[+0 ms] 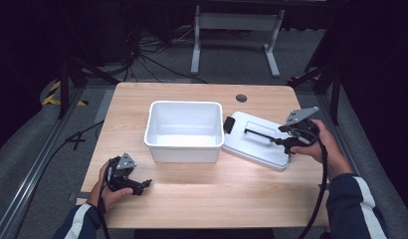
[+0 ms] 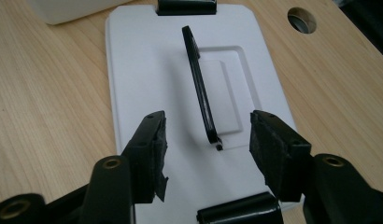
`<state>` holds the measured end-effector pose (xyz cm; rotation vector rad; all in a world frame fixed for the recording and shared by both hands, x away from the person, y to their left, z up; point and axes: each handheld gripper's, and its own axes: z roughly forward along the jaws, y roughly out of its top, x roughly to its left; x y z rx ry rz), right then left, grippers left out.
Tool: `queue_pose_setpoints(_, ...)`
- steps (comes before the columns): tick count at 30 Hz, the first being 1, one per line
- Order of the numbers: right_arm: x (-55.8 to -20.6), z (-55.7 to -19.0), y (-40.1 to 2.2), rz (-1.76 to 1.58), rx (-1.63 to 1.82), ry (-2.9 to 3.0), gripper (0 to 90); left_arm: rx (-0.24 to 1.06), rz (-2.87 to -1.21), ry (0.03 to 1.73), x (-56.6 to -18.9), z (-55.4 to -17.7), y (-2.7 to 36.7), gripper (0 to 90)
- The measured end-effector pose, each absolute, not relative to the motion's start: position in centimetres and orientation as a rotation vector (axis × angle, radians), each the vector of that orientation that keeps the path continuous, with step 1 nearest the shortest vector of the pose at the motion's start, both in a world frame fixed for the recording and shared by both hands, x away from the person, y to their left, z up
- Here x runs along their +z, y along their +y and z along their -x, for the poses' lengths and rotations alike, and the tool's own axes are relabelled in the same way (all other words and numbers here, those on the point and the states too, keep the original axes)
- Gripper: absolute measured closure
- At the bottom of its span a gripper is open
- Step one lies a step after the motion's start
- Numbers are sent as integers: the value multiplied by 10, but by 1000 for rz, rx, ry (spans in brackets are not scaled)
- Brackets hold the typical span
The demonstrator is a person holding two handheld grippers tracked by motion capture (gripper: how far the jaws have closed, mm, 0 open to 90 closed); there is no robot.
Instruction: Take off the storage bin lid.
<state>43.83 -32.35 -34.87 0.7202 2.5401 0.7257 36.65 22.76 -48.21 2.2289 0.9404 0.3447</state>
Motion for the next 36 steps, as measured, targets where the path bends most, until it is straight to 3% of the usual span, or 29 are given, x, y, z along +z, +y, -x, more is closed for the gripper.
queue_pose_setpoints(9, -356, -415, -341, -757, 728, 2485, 379, 345, -2229, 940, -482, -367, 228, 6)
queue_pose_setpoints(19, -369, -391, -356, -766, 795, 2441, 365, 344, -2228, 941, -482, -367, 228, 5)
queue_pose_setpoints(36, -425, -352, -384, -855, 838, 2385, 284, 345, -2229, 938, -482, -367, 227, 4)
